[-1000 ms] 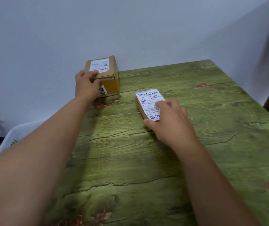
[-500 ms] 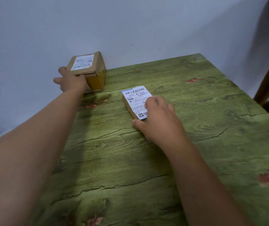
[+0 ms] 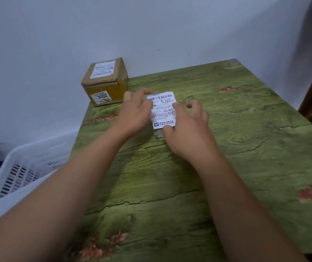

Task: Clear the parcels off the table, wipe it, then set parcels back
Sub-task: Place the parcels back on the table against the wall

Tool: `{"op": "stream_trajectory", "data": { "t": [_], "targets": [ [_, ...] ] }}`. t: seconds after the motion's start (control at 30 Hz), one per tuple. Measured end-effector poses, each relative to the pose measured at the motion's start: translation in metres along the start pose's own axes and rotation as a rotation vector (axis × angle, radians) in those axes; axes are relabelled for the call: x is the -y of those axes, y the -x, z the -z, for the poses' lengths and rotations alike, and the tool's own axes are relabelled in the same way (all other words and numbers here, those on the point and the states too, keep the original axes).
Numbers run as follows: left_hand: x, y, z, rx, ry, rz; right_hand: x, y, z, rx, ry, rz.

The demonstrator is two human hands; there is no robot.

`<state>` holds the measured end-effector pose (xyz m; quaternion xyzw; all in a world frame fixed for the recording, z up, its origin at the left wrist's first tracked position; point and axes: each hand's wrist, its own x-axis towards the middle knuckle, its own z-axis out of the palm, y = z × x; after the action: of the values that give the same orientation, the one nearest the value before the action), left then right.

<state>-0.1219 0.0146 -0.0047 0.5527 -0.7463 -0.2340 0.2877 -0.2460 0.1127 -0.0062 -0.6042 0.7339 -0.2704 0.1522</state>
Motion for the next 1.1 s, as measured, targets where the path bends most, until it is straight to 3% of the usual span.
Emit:
{"op": "stream_trajectory", "data": {
  "t": [0.1, 0.43, 0.83, 1.1],
  "targets": [
    [-0.01, 0.02, 0.0, 0.073, -0.204, -0.21, -0.001, 0.006, 0.005, -0.043, -0.009, -0.014],
    [0.002, 0.042, -0.007, 0.168, -0.407, -0.358, -0.005, 0.023, 0.02, -0.103, -0.042, -0.032],
    [0.016, -0.031, -0.018, -0.026, -0.429, -0.161, 0.0, 0.009, 0.026, -0.135, -0.143, 0.024],
    [0.015, -0.083, -0.025, 0.06, -0.61, -0.048, 0.0, -0.008, 0.023, -0.082, -0.161, 0.07]
  ]
}}
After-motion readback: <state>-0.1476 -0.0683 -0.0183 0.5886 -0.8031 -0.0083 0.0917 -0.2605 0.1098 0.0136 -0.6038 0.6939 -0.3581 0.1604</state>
